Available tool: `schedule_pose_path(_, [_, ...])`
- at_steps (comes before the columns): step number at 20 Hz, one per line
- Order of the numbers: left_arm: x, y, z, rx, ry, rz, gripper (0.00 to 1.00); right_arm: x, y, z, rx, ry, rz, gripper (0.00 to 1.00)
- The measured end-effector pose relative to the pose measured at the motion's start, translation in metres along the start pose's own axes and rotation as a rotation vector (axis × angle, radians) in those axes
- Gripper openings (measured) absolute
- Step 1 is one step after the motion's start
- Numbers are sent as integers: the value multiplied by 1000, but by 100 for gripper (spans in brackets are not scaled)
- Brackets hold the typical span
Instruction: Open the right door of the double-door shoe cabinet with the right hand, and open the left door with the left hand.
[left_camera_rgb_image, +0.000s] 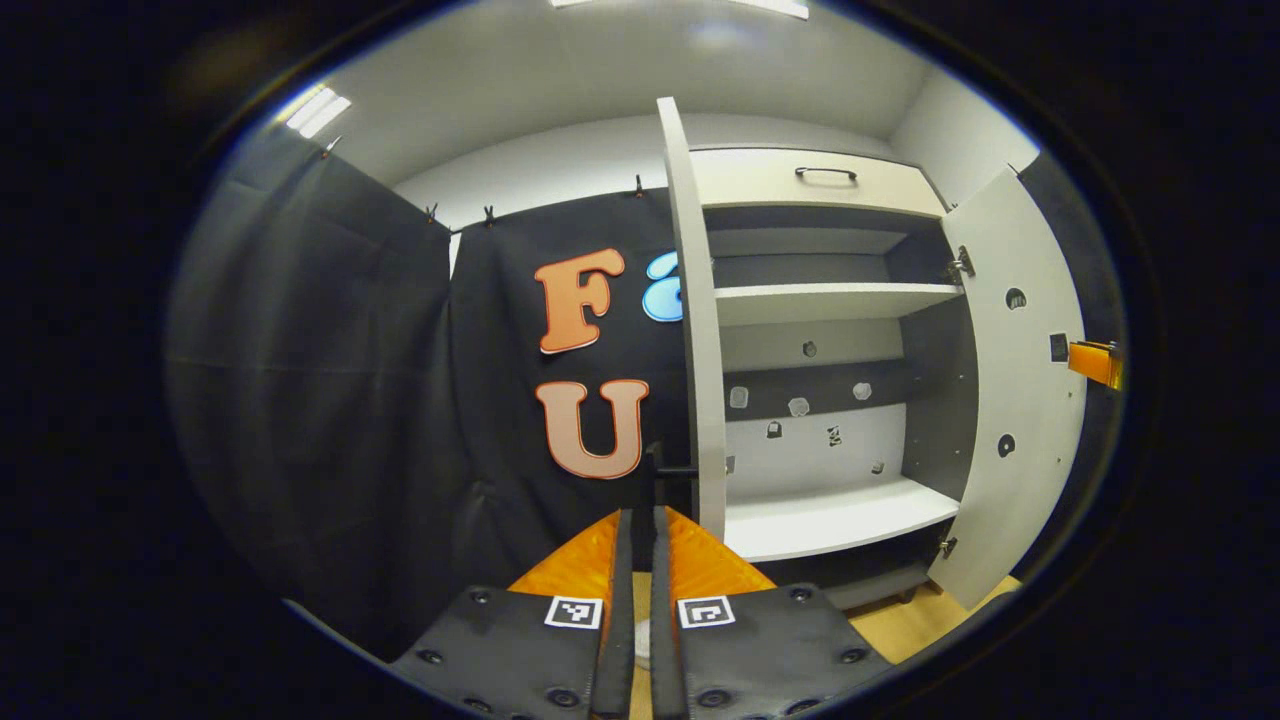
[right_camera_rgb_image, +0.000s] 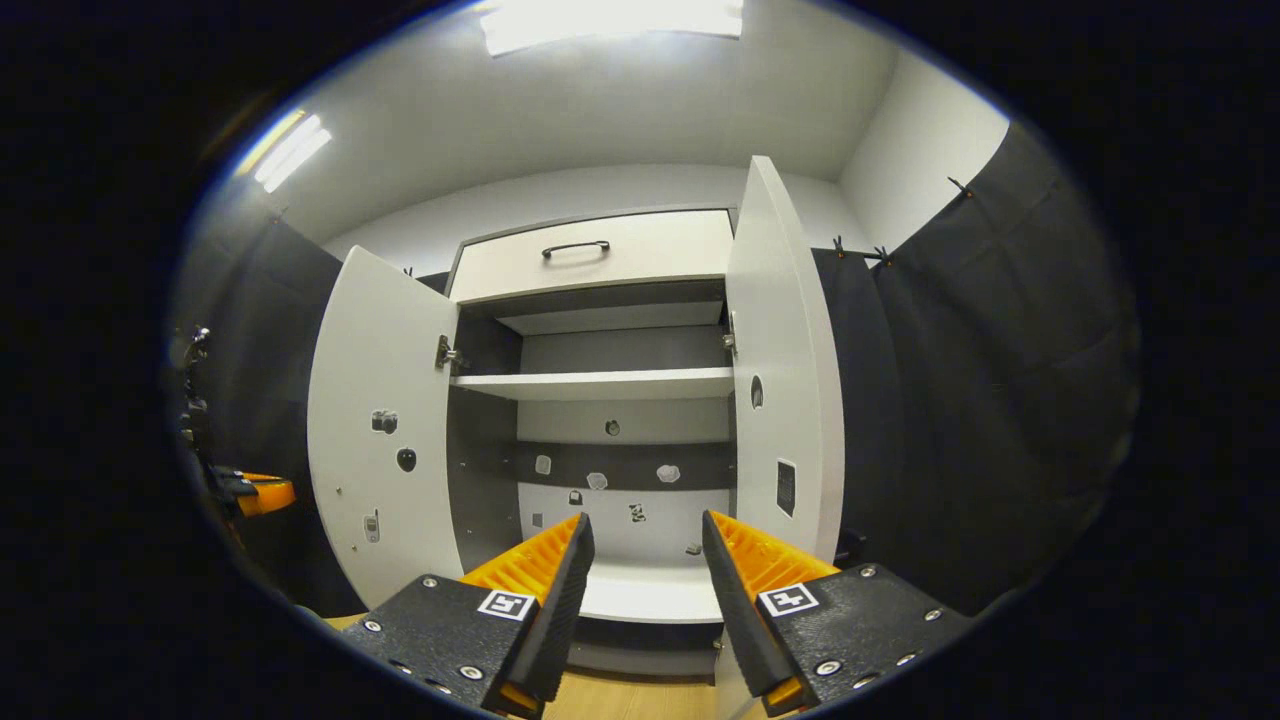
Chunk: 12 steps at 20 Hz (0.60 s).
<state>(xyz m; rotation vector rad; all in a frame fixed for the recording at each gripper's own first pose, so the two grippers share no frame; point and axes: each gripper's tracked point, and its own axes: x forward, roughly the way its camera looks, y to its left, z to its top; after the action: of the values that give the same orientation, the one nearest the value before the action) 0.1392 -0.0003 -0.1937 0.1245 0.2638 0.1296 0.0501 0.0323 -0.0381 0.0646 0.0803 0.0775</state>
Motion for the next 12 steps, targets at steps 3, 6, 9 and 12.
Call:
schedule_pose_path(3, [0, -10, 8, -29, -28, -34, 19, -4, 6, 6, -21, -10, 2, 71])
schedule_pose_path(6, [0, -14, 16, -22, -63, -48, 45, -10, 6, 11, -51, -22, 3, 77])
schedule_pose_path(9, [0, -18, 24, -17, -90, -63, 68, -14, 6, 14, -88, -24, 5, 84])
schedule_pose_path(12, [0, -32, 33, -42, -125, -97, 82, -17, 1, 22, -119, -45, -13, 88])
